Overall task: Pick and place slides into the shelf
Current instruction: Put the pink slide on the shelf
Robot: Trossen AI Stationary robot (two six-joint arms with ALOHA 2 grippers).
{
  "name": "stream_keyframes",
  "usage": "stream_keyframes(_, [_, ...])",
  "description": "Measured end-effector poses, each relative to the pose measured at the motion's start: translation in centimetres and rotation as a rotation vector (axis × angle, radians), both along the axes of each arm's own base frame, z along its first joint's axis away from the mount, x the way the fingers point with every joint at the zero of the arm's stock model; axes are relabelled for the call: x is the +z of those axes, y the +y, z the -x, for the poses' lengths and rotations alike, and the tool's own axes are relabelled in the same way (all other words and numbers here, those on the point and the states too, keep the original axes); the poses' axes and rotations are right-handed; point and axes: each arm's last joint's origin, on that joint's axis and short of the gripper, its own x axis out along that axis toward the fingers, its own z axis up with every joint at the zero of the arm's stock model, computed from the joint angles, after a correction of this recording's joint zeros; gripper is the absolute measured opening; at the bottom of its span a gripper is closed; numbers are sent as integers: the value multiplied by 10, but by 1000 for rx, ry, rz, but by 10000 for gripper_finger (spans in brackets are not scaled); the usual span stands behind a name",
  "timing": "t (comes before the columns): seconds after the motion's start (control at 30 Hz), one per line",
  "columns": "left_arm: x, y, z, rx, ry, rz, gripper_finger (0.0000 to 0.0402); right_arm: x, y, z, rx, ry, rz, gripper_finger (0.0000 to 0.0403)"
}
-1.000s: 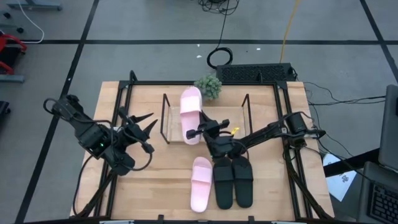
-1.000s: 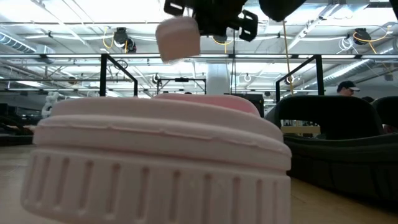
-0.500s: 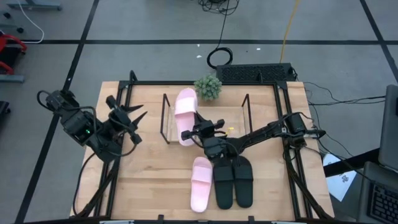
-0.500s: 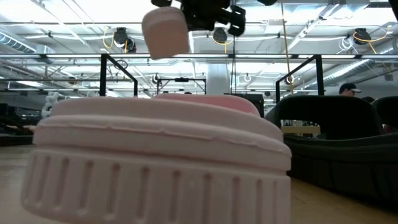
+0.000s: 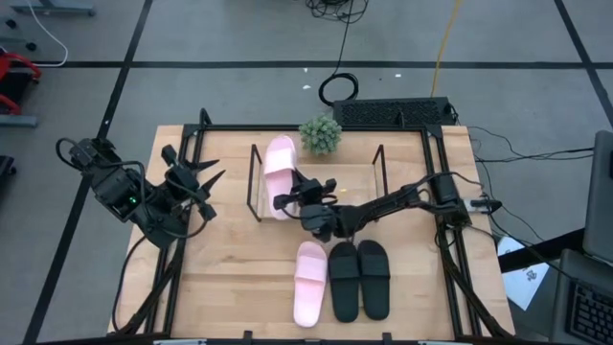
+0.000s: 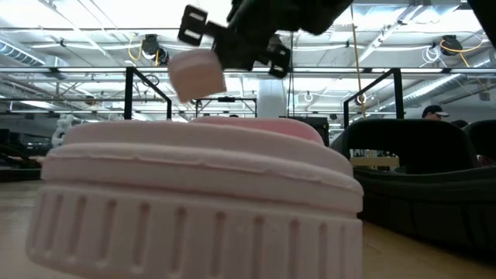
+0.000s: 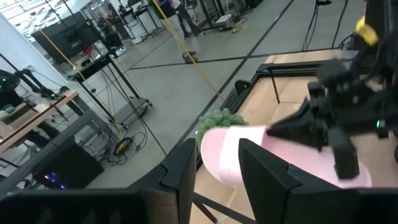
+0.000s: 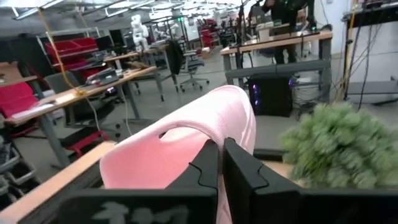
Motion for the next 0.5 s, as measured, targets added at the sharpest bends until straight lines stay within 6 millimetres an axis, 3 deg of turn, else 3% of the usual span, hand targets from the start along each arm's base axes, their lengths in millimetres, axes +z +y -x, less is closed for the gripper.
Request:
stream_keyframes(0.17, [-2,1,1,-9,29,2,124,-9,0,-12,-20,6,3,0])
stream_keyframes(0.5, [-2,1,2,-19,44,16,124,-21,0,-14,-92,-8,-7,0])
